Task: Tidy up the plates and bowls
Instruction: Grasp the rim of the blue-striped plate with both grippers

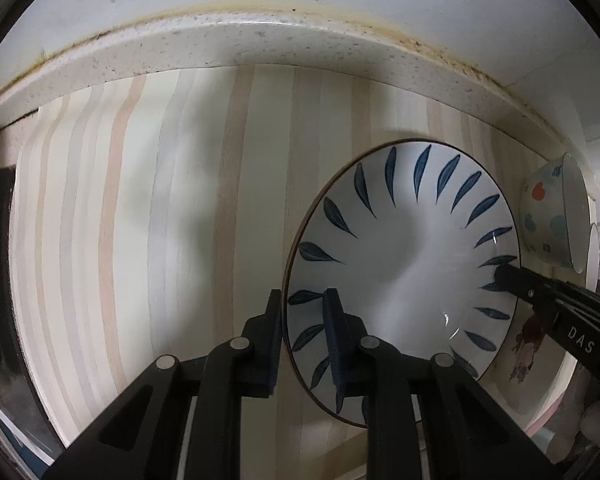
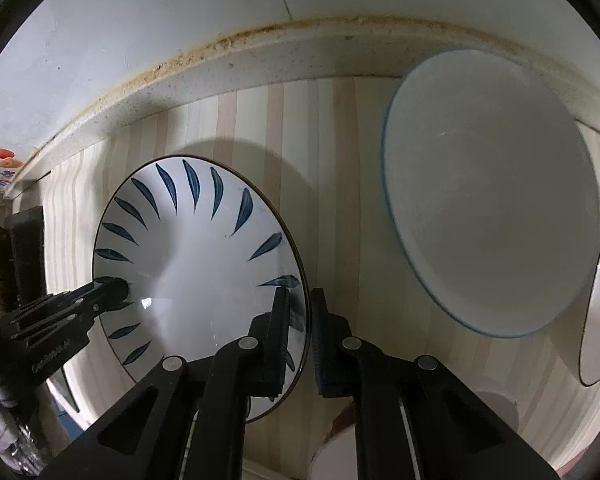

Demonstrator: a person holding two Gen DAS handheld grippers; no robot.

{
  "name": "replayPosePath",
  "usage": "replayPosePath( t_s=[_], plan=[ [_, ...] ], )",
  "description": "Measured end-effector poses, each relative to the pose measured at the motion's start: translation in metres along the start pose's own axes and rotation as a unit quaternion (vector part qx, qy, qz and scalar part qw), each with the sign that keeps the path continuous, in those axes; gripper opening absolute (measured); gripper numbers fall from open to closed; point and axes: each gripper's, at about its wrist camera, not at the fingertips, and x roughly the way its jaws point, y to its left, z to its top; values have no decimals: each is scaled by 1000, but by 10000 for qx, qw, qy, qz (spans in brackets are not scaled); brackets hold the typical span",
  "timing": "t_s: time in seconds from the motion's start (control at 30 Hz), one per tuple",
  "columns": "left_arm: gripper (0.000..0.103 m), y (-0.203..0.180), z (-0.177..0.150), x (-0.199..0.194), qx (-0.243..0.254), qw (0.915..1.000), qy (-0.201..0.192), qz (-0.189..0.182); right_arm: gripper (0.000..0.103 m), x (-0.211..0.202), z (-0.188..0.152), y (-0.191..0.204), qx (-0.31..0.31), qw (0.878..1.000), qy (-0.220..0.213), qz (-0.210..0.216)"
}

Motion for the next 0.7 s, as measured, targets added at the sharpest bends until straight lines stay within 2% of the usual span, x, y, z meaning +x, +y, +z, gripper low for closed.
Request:
replayPosePath(
  t_s=[0.3, 0.53, 0.6, 0.7],
  plan=[
    [17, -9, -26, -26, 147, 9996, -218, 71, 12, -9, -7, 6, -100, 9999, -84, 24],
    [17, -13, -45, -72, 275, 9982, -527, 57, 12, -45, -17, 4, -226, 9993, -247, 182],
    [17, -18, -33, -86, 340, 9972, -664, 95, 12, -58, -24, 4, -254, 9989, -326, 242],
    [17, -22, -46, -108, 389, 9959, -812, 66, 12, -76, -36, 6, -283, 9981, -441, 337]
  ],
)
